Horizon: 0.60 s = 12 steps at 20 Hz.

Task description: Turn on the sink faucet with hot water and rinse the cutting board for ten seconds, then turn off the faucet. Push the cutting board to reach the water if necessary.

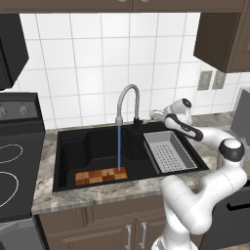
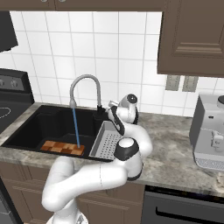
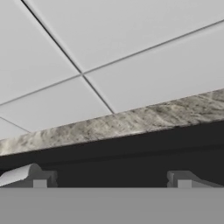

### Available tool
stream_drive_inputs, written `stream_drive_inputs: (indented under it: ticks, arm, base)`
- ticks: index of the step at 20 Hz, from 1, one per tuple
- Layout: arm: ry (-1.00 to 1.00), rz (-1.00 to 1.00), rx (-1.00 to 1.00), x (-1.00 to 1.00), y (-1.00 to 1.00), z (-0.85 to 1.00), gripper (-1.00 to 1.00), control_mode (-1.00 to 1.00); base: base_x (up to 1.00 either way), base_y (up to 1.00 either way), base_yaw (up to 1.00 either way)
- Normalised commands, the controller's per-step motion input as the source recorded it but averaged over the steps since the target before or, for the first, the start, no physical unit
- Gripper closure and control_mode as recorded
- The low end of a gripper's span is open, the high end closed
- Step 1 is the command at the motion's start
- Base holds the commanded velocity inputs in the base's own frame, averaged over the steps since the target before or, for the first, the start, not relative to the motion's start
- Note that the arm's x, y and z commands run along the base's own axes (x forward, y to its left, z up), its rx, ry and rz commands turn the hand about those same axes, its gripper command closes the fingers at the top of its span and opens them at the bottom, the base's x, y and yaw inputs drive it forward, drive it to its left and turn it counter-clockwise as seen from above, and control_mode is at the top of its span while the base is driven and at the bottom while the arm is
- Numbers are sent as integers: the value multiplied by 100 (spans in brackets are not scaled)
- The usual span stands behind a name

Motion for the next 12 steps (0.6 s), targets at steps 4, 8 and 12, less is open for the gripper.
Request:
stream_drive_inputs:
  ticks: [4, 8, 12]
  arm:
    - [0, 0, 0, 0, 13, -2, -100, -100]
    - [0, 0, 0, 0, 14, -6, -100, -100]
    - [0, 0, 0, -2, 8, -7, -100, -100]
  base:
    - [0, 0, 0]
    - [0, 0, 0]
    - [0, 0, 0]
